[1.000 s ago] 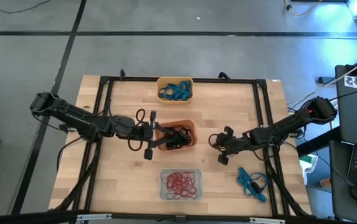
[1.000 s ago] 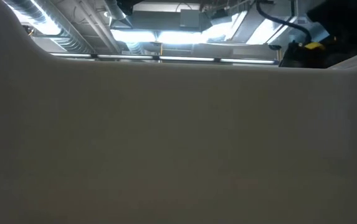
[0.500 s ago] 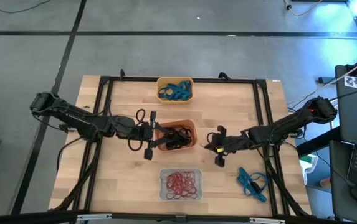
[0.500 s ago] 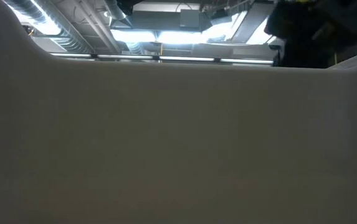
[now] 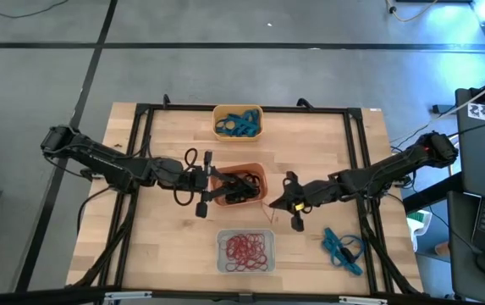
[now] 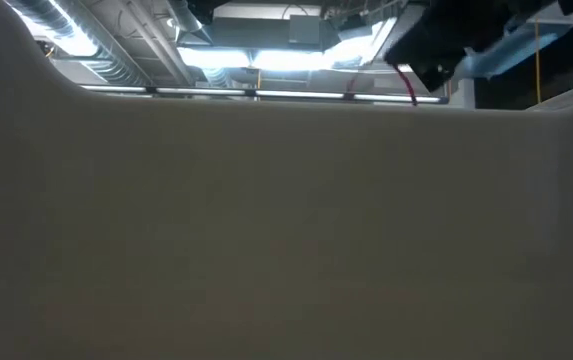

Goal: Sort rubber bands into baskets
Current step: Put the red rubber band in the white bin

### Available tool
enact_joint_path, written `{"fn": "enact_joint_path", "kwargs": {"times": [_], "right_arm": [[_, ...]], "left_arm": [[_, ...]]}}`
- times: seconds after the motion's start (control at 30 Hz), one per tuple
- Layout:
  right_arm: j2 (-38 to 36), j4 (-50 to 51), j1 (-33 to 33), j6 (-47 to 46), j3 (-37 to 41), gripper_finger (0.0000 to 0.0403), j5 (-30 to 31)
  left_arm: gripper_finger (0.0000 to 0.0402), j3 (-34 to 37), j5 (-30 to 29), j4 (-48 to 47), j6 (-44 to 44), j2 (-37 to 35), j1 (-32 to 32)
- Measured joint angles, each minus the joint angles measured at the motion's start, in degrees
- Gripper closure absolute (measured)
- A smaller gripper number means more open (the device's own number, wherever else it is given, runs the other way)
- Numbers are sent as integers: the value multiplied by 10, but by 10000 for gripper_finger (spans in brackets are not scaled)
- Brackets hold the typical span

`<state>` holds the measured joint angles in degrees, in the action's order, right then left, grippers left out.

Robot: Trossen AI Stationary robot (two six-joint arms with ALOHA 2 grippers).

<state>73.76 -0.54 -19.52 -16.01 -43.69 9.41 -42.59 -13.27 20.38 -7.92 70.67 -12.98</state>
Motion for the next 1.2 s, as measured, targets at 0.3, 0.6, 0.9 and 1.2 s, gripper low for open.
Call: {"fn": "enact_joint_path", "kwargs": {"times": [0.3, 0.6, 0.9, 1.2], "right_arm": [[0, -40, -9, 14, -34, 402, -46], [0, -138, -60, 33, -34, 402, -66], [49, -192, -99, 34, -34, 402, -63], [131, -206, -97, 0, -34, 402, -60]], "left_arm": [[260, 0, 0, 0, 0, 0, 0], [260, 0, 0, 0, 0, 0, 0], [260, 0, 0, 1, 0, 0, 0], [260, 0, 0, 2, 0, 0, 0]]}}
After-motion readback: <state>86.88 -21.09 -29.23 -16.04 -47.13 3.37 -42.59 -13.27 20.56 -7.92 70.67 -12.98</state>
